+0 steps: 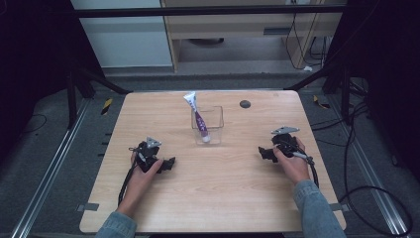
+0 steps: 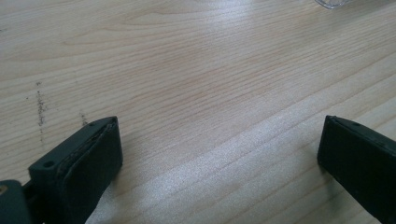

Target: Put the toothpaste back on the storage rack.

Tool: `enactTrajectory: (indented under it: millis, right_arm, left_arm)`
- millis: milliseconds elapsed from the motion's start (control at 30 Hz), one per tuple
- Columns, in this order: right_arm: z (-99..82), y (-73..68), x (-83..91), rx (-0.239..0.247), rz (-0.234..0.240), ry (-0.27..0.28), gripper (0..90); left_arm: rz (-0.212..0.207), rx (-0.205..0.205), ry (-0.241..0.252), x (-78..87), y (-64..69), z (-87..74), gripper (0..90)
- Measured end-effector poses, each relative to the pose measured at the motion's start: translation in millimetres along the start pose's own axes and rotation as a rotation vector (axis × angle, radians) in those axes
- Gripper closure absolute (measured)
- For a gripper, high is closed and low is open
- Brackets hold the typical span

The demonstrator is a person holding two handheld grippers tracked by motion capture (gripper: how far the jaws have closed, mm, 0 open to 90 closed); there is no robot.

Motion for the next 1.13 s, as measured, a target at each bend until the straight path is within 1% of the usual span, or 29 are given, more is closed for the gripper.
enactTrajectory:
  millis: [133,233,300,333,433,567,667,800,900,1033,1133]
  right_arm:
    - [-1.2,-0.1,-8.0,-0.014,0.004,0.002,8.1]
    - [0.2,1.5,-11.4,-0.018,-0.008,0.016,8.4]
    - [1.7,2.5,-12.7,-0.034,-0.008,0.031,8.6]
    - [1.6,2.3,-13.6,-0.044,0.0,0.03,8.6]
    - [2.1,7.6,-16.9,-0.061,-0.021,0.034,8.6]
    - [3.2,14.5,-19.6,-0.099,-0.031,0.043,8.8]
    - [3.1,17.7,-22.5,-0.107,-0.042,0.04,8.8]
    - [3.8,19.6,-25.6,-0.115,-0.043,0.039,8.8]
    - [2.9,19.9,-28.0,-0.115,-0.04,0.016,7.6]
    - [3.2,19.7,-29.2,-0.121,-0.044,0.011,6.2]
    - [2.1,19.8,-29.2,-0.145,-0.057,0.005,3.7]
  left_arm:
    - [0.0,0.0,0.0,0.0,0.0,0.0,0.0]
    - [0.0,0.001,0.001,0.0,0.0,0.0,0.0]
    - [0.0,0.0,0.0,0.0,0.0,0.0,0.0]
    - [0.0,0.001,0.0,0.0,0.1,0.0,0.0]
    - [0.0,0.001,0.0,0.0,0.1,0.0,0.0]
    - [0.0,0.001,0.001,0.0,0.1,0.0,0.0]
    - [0.0,0.001,0.0,0.0,0.0,0.0,0.0]
    - [0.0,0.001,0.0,0.0,0.1,0.0,0.0]
    - [0.0,0.001,0.0,0.0,0.1,0.0,0.0]
    - [0.0,0.001,0.0,0.0,0.1,0.0,0.0]
    - [0.0,0.001,0.001,0.0,0.2,0.0,0.0]
Point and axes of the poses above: each handheld gripper's, and its own axes: x roughly backward along the jaws, z roughly out of its top, y roughly to its right, the point moved 10 cm from there along -x, roughly forward along the jaws, and after that the axes turned 10 degrees about -y, right-handed, at the moved point
